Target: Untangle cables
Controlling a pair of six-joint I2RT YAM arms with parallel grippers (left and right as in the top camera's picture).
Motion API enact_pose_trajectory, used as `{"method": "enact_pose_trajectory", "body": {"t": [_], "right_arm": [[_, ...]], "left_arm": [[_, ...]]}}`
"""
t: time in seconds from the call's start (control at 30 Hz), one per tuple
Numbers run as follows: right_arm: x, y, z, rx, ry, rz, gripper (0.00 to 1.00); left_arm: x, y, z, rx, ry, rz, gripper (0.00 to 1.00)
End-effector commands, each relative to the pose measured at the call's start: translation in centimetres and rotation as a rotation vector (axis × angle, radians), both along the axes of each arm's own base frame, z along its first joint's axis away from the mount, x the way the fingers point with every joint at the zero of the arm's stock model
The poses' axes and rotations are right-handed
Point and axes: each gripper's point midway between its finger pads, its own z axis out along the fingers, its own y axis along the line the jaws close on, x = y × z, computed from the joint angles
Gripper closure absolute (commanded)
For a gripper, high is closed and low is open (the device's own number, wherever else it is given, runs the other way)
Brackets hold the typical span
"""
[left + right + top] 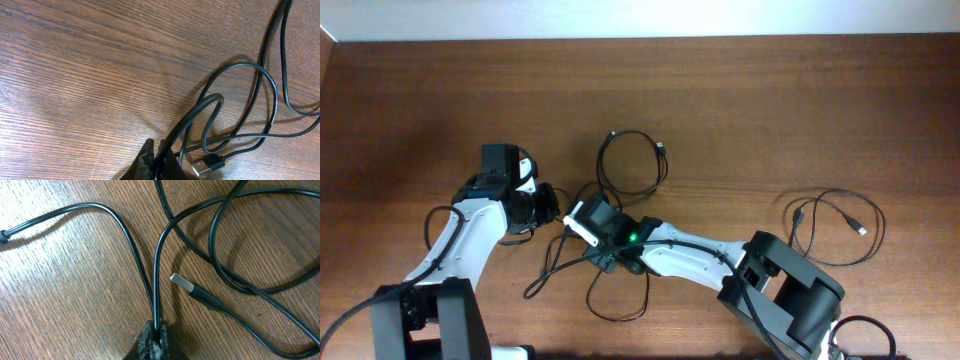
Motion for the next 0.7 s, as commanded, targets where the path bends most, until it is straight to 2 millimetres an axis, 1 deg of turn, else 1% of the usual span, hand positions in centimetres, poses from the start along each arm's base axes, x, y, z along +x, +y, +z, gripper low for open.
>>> {"method": "enact_pose_trajectory", "body": {"t": [0.0, 0.03, 0.07, 0.1, 0.13, 0.2, 0.27, 0.3, 0.33, 0.37, 0.4, 0.43, 0.47, 0.5, 0.53, 0.57, 0.63, 0.67], "right_arm": [[-0.9, -0.8, -2.4, -0.054, 0.041, 0.005, 0.96], [-0.9, -0.8, -2.3, -0.053, 0.04, 0.005, 0.95], [-0.9, -0.8, -2.3, -0.053, 0.04, 0.005, 0.91], [-0.9, -0.8, -2.3, -0.053, 0.04, 0.005, 0.9], [-0.9, -0.8, -2.3, -0.053, 0.04, 0.005, 0.96], [-0.9, -0.8, -2.3, -0.051, 0.043, 0.007, 0.96], [-1.2, -0.3, -1.0, -0.016, 0.062, 0.023, 0.96], [-1.4, 0.0, 0.1, 0.005, 0.074, 0.034, 0.96], [-1.7, 0.4, 1.9, 0.037, 0.091, 0.048, 0.96], [-1.9, 0.6, 4.3, 0.073, 0.1, 0.06, 0.96], [-2.1, 0.5, 7.8, 0.126, 0.1, 0.071, 0.96], [-2.2, 0.5, 10.2, 0.168, 0.096, 0.081, 0.96], [-2.6, 0.3, 13.6, 0.234, 0.082, 0.099, 0.96], [-2.7, 0.1, 15.0, 0.261, 0.071, 0.103, 0.96], [-2.7, -0.6, 17.8, 0.3, 0.035, 0.099, 0.96], [-2.8, -1.1, 19.7, 0.33, 0.009, 0.097, 0.96], [-2.6, -2.5, 25.5, 0.431, -0.082, 0.089, 0.96], [-2.6, -3.1, 27.8, 0.474, -0.123, 0.085, 0.96]], "left_arm": [[0.1, 0.2, -0.2, 0.006, 0.005, 0.011, 0.97], [0.1, 0.2, -0.2, 0.005, 0.005, 0.011, 0.98], [0.0, 0.2, -0.2, 0.005, 0.008, 0.011, 0.97], [0.0, 0.2, -0.2, 0.006, 0.012, 0.011, 0.98], [-0.1, 0.3, -0.2, 0.01, 0.012, 0.012, 0.98], [0.1, 0.4, -0.2, 0.016, 0.007, 0.014, 0.99], [0.1, 0.4, -0.2, 0.016, 0.005, 0.014, 0.99], [0.1, 0.4, -0.2, 0.017, 0.005, 0.014, 0.99], [0.1, 0.4, -0.2, 0.017, 0.005, 0.014, 0.99], [0.1, 0.4, -0.2, 0.017, 0.005, 0.014, 0.99], [0.1, 0.6, -0.2, 0.025, 0.006, 0.016, 0.99], [0.1, 0.8, -0.3, 0.039, 0.008, 0.021, 1.0], [0.0, 0.9, -0.3, 0.041, 0.011, 0.022, 1.0], [0.0, 0.8, -0.3, 0.041, 0.012, 0.021, 1.0], [0.0, 0.9, -0.3, 0.042, 0.011, 0.021, 1.0], [0.0, 0.9, -0.3, 0.042, 0.011, 0.021, 1.0], [0.0, 0.9, -0.3, 0.042, 0.011, 0.021, 1.0], [0.0, 0.9, -0.3, 0.042, 0.011, 0.021, 1.0]]}}
